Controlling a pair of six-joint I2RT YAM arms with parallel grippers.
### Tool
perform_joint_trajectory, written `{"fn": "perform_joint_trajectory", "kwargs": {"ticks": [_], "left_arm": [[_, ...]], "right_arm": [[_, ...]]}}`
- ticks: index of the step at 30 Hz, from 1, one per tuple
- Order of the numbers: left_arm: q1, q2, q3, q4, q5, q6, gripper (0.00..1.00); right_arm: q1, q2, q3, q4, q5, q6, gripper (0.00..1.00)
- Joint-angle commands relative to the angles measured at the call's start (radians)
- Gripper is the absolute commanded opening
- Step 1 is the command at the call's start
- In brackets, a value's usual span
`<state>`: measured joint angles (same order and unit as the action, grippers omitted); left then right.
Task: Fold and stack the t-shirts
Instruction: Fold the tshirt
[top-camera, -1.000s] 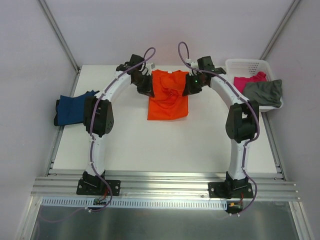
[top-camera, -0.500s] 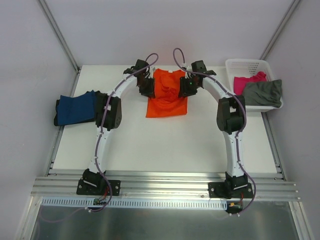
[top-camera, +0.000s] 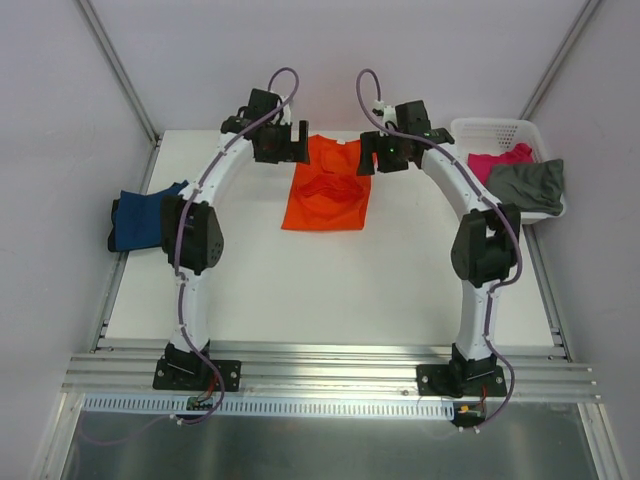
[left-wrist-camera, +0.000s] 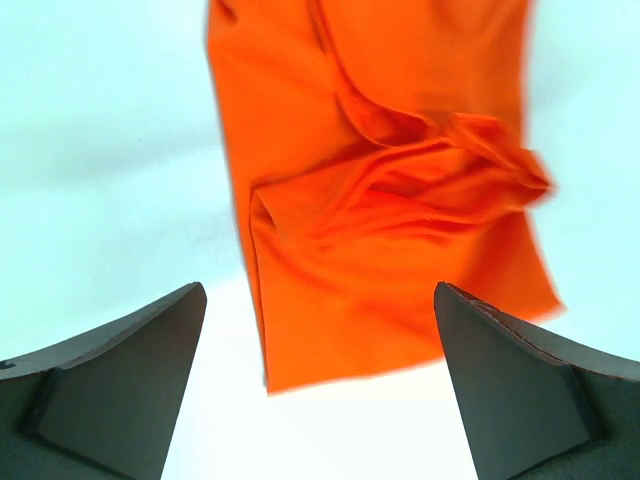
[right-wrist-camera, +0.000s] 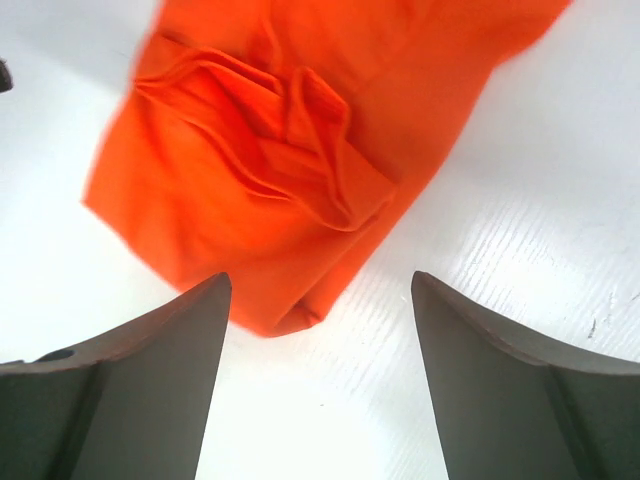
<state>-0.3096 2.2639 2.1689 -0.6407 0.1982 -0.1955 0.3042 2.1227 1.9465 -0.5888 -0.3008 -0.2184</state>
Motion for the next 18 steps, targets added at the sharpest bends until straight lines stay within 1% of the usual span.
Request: {"fn": "perform_joint_trajectory", "kwargs": {"ticks": [1,5,6,7,8,10,12,14,18], "left_arm": [[0.006,-0.228,-0.070,-0.023,0.036,0.007,0.99],[0.006,-0.364,-0.266,-0.043,0.197,0.018,0.99],[0.006,-0.381,-0.303,-0.043,0.217,0.011,0.99],[0.006,-0.395,-0.375,-0.043,0.237,0.005,0.99],[0.001,-0.414,-0.406,-0.045,0.275,0.010,0.99],[-0.011,-0.429,-0.483,-0.042,0.268,0.033,0.97],[-0.040,-0.431,-0.509,-0.042,0.241,0.060,0.95],[-0.068,-0.406,-0.517,-0.042,0.247,0.073,0.93],[-0.100,-0.322,-0.457,-0.042,0.233,0.096,0.90]], "right_arm": [[0.035,-0.116,-0.011,0.012,-0.034,0.007,0.76],[0.061,-0.087,-0.015,0.015,-0.090,0.065,0.76],[0.068,-0.075,-0.018,0.017,-0.099,0.076,0.76],[0.070,-0.063,-0.018,0.020,-0.113,0.095,0.76],[0.073,-0.034,-0.018,0.020,-0.130,0.105,0.76],[0.070,-0.007,-0.011,0.026,-0.149,0.135,0.76],[0.064,0.035,0.002,0.030,-0.169,0.149,0.75],[0.058,0.059,0.003,0.038,-0.190,0.168,0.75],[0.039,0.112,0.023,0.060,-0.224,0.195,0.74]]}}
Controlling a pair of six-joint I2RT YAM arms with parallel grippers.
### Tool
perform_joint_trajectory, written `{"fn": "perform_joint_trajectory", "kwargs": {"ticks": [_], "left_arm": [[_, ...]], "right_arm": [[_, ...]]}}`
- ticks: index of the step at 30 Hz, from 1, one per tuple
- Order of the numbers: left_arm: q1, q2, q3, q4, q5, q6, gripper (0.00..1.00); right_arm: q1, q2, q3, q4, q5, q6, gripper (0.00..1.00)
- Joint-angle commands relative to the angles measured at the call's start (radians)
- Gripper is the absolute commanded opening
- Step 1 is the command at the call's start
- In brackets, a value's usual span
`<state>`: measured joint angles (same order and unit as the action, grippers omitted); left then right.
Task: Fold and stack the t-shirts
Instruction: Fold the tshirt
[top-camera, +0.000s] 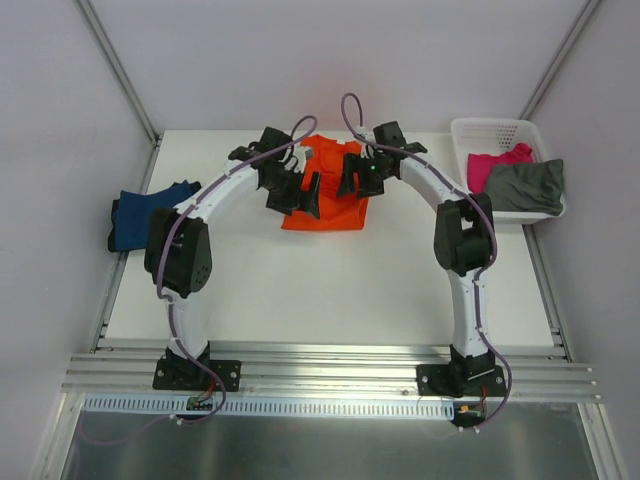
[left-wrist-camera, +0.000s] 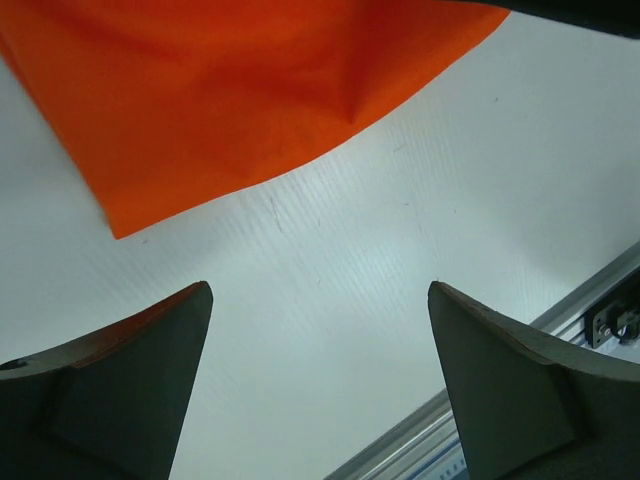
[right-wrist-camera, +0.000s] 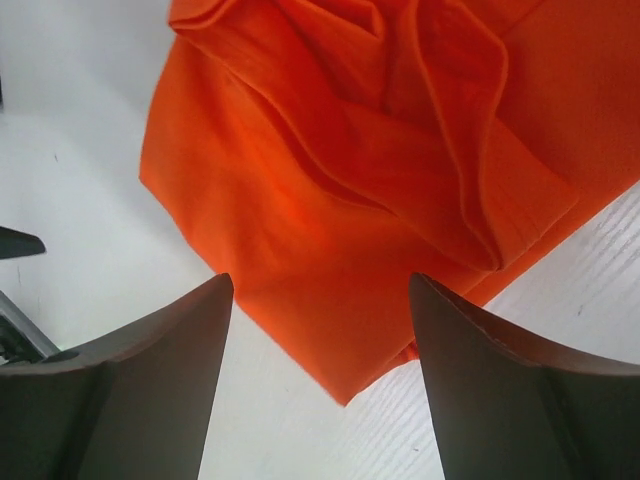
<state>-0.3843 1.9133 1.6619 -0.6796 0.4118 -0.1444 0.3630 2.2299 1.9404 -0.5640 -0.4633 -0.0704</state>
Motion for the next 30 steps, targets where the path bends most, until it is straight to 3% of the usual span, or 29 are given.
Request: {"fn": "perform_joint_trajectory", "kwargs": {"ticks": [1,16,24,30], "left_arm": [[-0.028,0.044,0.083,-0.003,0.013,0.045,0.90],[-0.142,0.417,0.383,0.002,0.001,0.060,0.89],[-0.212,0.441,0.357,0.006,-0.010,0.039,0.88],[-0.309,0.398,0.309,0.006,-0.074,0.063,0.89]], "right_arm": [[-0.022,0.031,0.047,0.042,-0.072,0.056,0.74],[-0.056,0.174,0.158,0.105,-0.136,0.178,0.73],[-0.087,0.283,0.325,0.167,-0.110,0.201,0.73],[-0.098,0.310,0.344,0.184,-0.112,0.216,0.74]]}}
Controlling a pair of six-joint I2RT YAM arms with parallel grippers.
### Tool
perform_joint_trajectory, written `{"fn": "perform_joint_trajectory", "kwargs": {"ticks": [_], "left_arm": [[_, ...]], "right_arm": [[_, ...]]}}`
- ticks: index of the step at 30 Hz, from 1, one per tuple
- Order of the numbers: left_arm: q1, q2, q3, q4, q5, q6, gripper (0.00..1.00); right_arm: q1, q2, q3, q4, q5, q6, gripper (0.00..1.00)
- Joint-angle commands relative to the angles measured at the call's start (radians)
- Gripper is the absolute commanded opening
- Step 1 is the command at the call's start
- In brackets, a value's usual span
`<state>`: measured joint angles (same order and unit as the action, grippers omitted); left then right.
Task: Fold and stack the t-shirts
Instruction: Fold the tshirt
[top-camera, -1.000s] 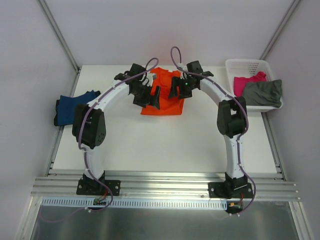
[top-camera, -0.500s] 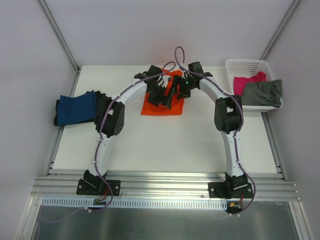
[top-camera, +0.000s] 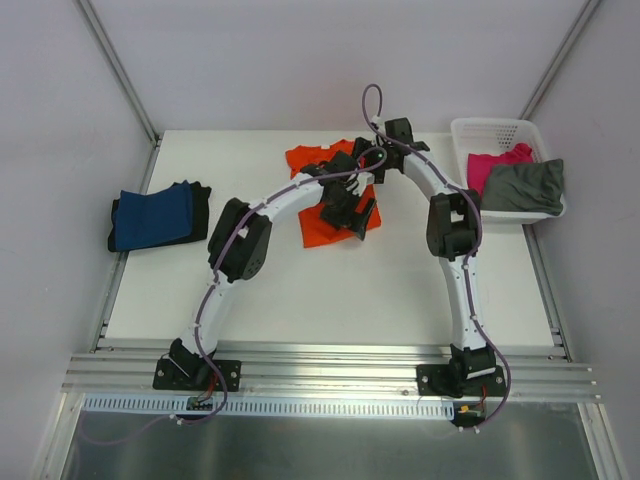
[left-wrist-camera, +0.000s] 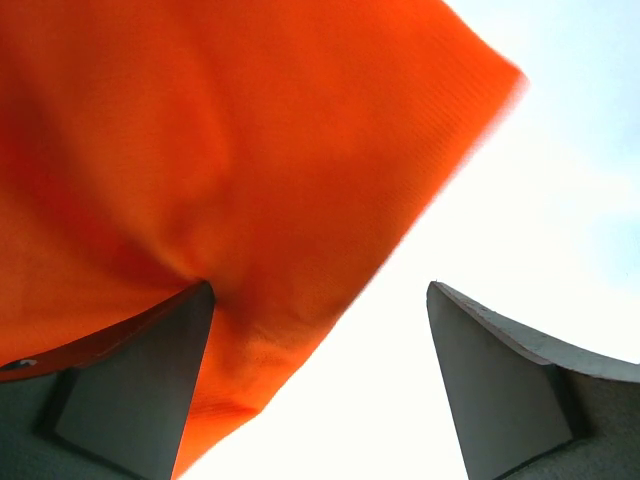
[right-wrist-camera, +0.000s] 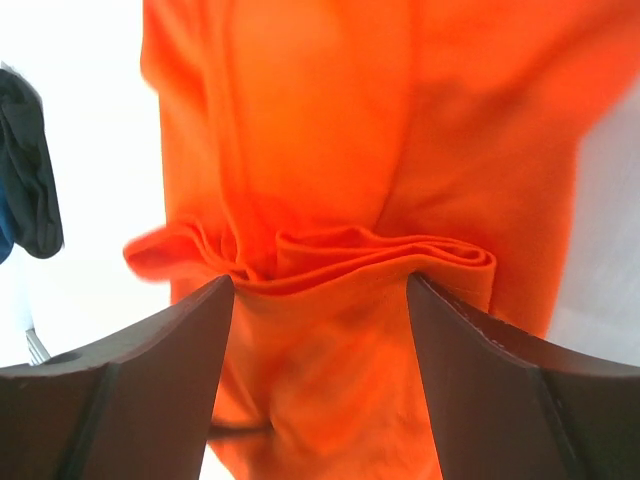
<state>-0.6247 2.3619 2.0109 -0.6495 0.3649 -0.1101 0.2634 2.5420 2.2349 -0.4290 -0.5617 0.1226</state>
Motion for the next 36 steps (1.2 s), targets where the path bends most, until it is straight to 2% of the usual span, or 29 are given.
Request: {"fn": "perform_joint_trajectory", "kwargs": {"ticks": [1,7,14,19,25,31,36], "left_arm": [[-0.101,-0.067,-0.050,-0.024,-0.052,0.029,0.89],[-0.181,-0.170,-0.133,-0.022,-0.096,0.023,0.88],[-0.135,-0.305,-0.175,-0.024,-0.211,0.064,0.86],[-0.041,-0.409,-0.227,-0.029,-0.190,0.093,0.85],[0.045,-0.412,-0.259,-0.041,-0.133,0.101,0.85],[0.049,-0.411,-0.236,-0.056,-0.080,0.095,0.84],[0.049,-0.423,-0.287,-0.064,-0.034,0.081,0.84]], "right_arm": [[0.002,0.000,0.049,0.050,-0.017,0.025,0.74],[-0.003,-0.058,0.029,0.047,-0.015,0.006,0.74],[-0.044,-0.233,-0.102,0.027,-0.023,0.006,0.74],[-0.087,-0.385,-0.198,-0.025,-0.059,0.003,0.74],[-0.118,-0.485,-0.346,-0.122,-0.125,-0.034,0.74],[-0.138,-0.526,-0.446,-0.154,-0.119,-0.084,0.74],[-0.164,-0.514,-0.485,-0.171,-0.112,-0.092,0.74]]}}
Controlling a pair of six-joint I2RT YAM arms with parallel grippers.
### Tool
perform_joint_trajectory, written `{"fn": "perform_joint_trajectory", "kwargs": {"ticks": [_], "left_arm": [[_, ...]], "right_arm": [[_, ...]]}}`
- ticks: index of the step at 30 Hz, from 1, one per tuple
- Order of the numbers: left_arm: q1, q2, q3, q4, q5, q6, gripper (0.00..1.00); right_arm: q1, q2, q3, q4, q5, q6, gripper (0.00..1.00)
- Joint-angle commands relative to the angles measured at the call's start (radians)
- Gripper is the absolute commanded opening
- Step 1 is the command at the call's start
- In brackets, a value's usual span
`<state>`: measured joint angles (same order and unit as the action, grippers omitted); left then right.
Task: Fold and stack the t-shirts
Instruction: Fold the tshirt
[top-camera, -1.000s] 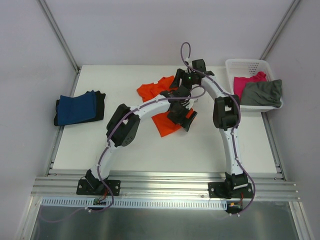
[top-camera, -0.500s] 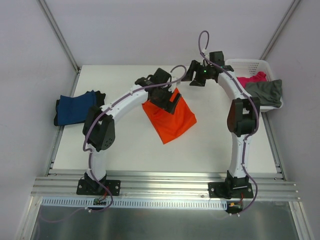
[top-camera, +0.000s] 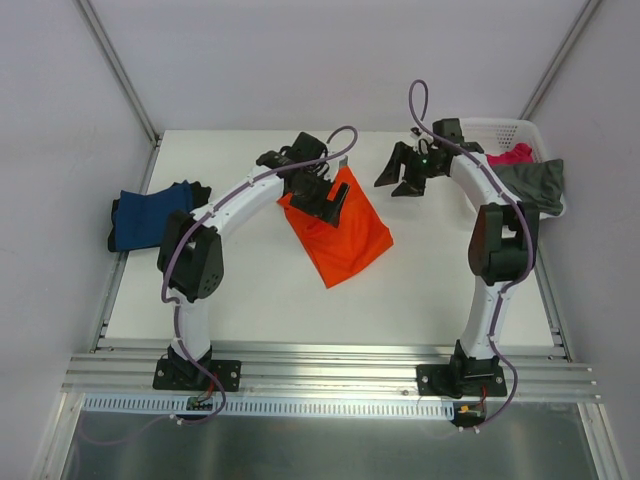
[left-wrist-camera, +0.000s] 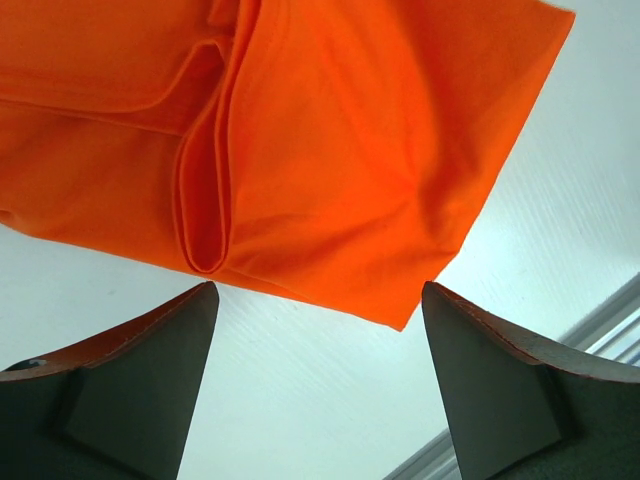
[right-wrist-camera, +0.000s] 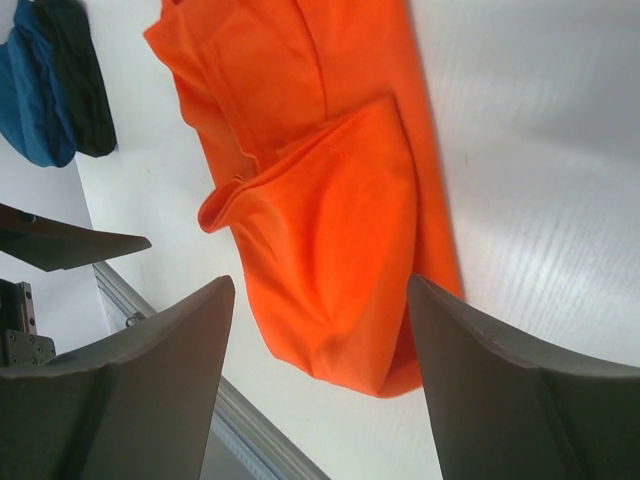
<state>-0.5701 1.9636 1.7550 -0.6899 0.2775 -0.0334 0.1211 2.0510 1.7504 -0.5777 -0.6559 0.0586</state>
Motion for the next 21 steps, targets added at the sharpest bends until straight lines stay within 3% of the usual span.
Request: {"fn": "perform_joint_trajectory", "kwargs": {"ticks": [1,21], "left_arm": [[-0.005,-0.023,-0.037,-0.023,0.060,-0.002,0.83],[-0.010,0.078,-0.006,-0.026,0.166,-0.057,0.80]], "right_arm": [[-0.029,-0.022,-0.008,-0.025,-0.016,-0.032,0.74],[-0.067,0.017,-0.134,-0.111,-0.146,-0.028,0.73]]}}
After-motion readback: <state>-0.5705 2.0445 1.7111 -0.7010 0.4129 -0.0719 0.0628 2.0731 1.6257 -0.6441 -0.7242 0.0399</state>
